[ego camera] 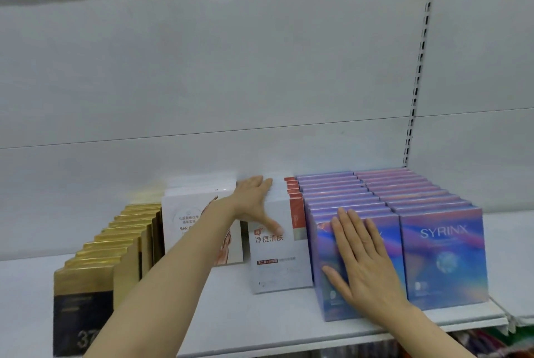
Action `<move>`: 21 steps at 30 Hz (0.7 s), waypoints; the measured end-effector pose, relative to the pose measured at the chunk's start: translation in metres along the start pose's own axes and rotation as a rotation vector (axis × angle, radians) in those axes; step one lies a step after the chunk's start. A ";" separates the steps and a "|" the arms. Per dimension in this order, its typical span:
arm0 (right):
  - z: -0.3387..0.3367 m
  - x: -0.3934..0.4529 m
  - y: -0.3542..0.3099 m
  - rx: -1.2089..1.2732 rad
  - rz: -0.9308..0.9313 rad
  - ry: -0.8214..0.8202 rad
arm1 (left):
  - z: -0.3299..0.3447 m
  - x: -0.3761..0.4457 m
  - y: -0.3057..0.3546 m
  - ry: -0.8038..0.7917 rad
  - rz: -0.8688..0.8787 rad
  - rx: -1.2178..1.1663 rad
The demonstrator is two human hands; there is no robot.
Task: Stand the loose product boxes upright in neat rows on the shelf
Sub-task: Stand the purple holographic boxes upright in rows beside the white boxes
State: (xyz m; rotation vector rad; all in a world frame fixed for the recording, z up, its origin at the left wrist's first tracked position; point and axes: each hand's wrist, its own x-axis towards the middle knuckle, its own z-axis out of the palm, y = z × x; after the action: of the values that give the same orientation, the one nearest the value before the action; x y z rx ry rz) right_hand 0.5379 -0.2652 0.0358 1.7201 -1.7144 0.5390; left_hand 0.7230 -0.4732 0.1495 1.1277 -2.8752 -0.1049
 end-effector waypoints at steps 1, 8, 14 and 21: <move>0.001 0.000 0.000 0.001 0.002 -0.002 | 0.001 0.001 0.000 0.004 -0.004 0.001; 0.000 0.000 -0.001 -0.004 -0.001 0.009 | 0.002 -0.001 -0.002 0.012 -0.036 0.093; -0.005 0.000 -0.003 -0.012 0.008 -0.018 | 0.012 -0.030 -0.007 0.173 -0.030 0.185; -0.016 0.013 -0.020 0.005 0.007 -0.009 | 0.009 -0.078 -0.028 0.168 -0.121 0.311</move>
State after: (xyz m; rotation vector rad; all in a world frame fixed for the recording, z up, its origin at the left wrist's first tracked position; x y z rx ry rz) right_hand 0.5610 -0.2643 0.0527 1.7231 -1.7275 0.5404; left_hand 0.7983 -0.4407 0.1361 1.2873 -2.7353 0.4262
